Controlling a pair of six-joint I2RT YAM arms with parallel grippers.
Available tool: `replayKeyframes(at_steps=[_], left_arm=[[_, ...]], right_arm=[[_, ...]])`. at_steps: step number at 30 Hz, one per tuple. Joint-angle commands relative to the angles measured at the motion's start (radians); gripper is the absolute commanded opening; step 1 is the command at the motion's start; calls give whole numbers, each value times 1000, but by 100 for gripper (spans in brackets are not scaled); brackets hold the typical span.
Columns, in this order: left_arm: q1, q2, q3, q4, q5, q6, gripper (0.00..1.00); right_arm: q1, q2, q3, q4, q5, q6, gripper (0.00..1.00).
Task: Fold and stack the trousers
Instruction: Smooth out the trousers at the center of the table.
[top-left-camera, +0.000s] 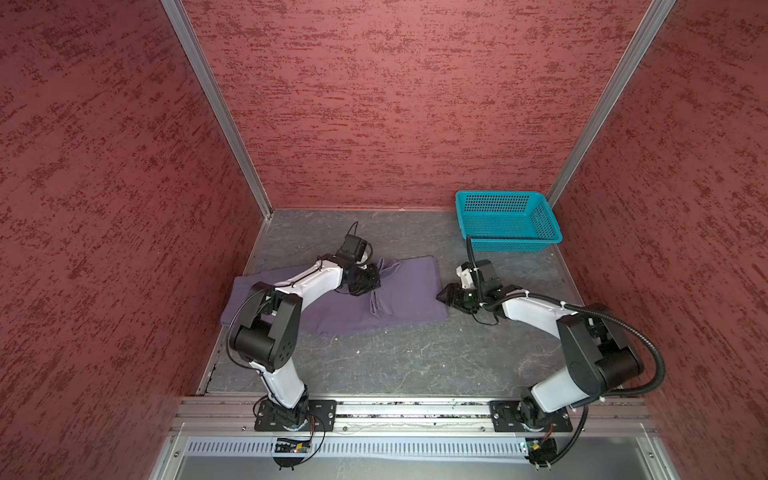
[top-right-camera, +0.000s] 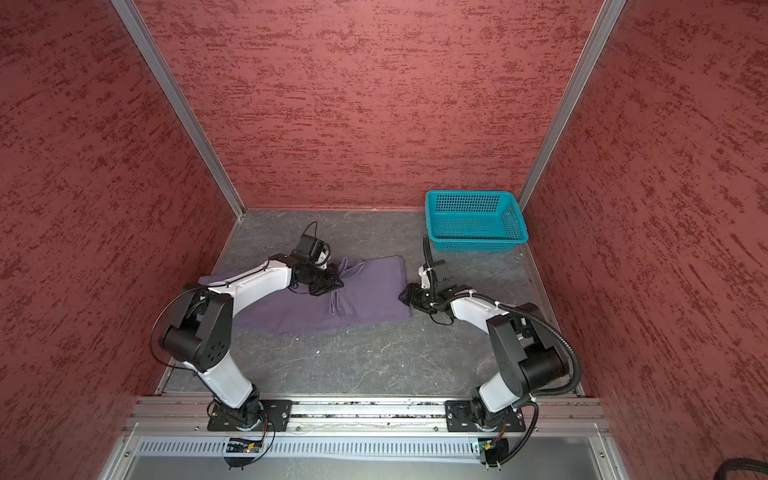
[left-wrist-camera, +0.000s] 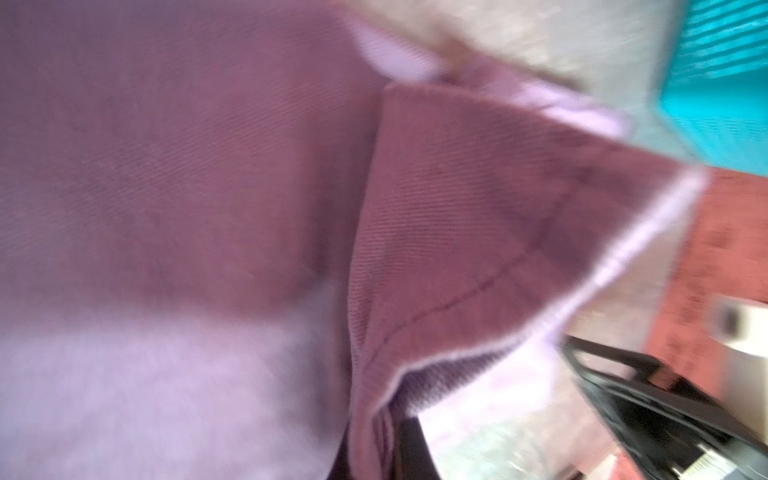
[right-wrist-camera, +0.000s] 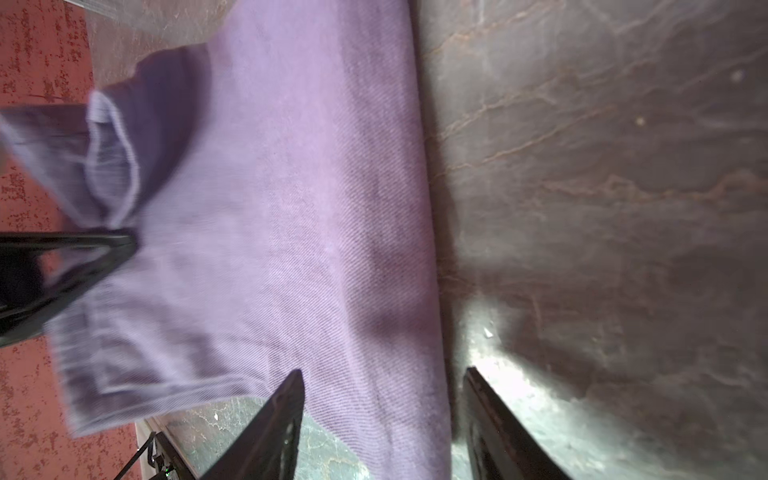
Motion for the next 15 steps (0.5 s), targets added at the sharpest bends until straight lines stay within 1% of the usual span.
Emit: replayKeyframes(at_steps=[1,4,8,10,12,13,15], left_arm=[[23,-102,28,-53,27,-19,0],[65,-169,-24,-57,25,-20,0],[168,-200,-150,-20,31,-7,1],[219,-178,-195,19,26,7,26],[269,-131,-212,51,56,12,49],[285,-111,-212,52,72,7,54],[306,-100,-212,54,87,-6,54]], right_arm=[[-11,9,26,-1,18,-18,61],[-13,14,23,6,13,-16,62],[-13,22,19,19,-2,-8,62],[-13,28,19,32,-17,0,63],[-13,36,19,46,-35,9,64],[-13,40,21,50,-40,13,64],[-13,41,24,53,-42,16,65]])
